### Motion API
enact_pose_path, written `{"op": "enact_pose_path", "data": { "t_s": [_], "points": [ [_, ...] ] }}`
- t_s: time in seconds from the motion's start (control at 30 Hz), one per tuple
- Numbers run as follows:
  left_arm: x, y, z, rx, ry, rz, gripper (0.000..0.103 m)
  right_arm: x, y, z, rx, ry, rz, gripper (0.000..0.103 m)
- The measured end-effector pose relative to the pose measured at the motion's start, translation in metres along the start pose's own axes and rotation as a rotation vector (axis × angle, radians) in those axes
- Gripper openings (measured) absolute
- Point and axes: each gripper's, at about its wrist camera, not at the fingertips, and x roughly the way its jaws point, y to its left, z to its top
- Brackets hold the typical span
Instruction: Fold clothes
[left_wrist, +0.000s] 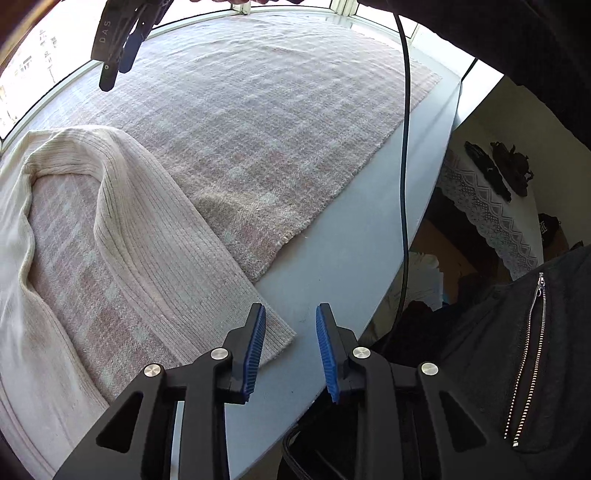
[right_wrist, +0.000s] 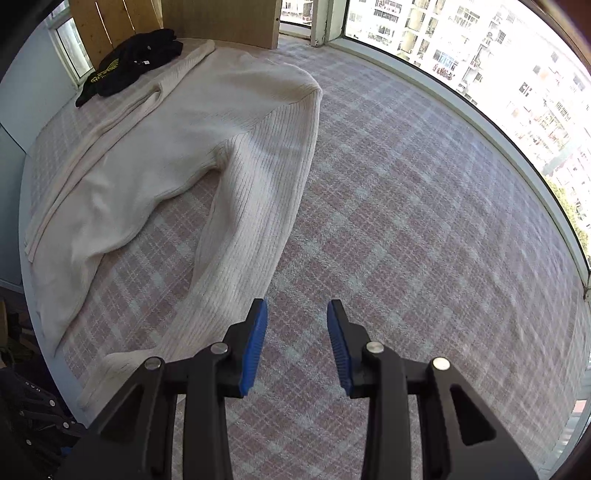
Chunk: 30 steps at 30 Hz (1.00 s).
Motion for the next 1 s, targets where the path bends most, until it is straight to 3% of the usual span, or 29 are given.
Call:
{"op": "enact_pose_path", "data": {
  "t_s": [0.1,0.27,0.33,0.53,0.73,0.87,1.0],
  "points": [
    [0.004,-0.001,0.000,0.011,0.034,0.041,0.024,-0.006,-0.003,-0.002,0.016,-0.020,0.011,0.033],
    [0.004,-0.007,-0.004,0.059,0.040,0.112,0.010,-0.015,-0.002,-0.002,0.019,-0.046,0.017,0.033],
    [0.000,0.001,-0.009,0.027,0.024,0.075,0.004,-0.015,-0.003,0.000,0.020,-0.046,0.012,0.033],
    [-0.034,0.039,-0.027,-0.156,-0.084,-0.091,0.003,-0.013,-0.010,0.005,0.041,-0.041,0.017,0.033],
    [-0.083,0.086,-0.046,-0.334,-0.223,-0.183,0.003,-0.009,-0.031,0.015,0.112,-0.047,0.061,0.033],
    [-0.112,0.118,-0.071,-0.444,-0.309,-0.165,0.003,-0.005,-0.048,0.027,0.174,-0.051,0.111,0.033],
    [-0.113,0.138,-0.085,-0.549,-0.366,-0.179,0.003,0.013,-0.052,0.050,0.185,-0.027,0.140,0.037]
  ]
}}
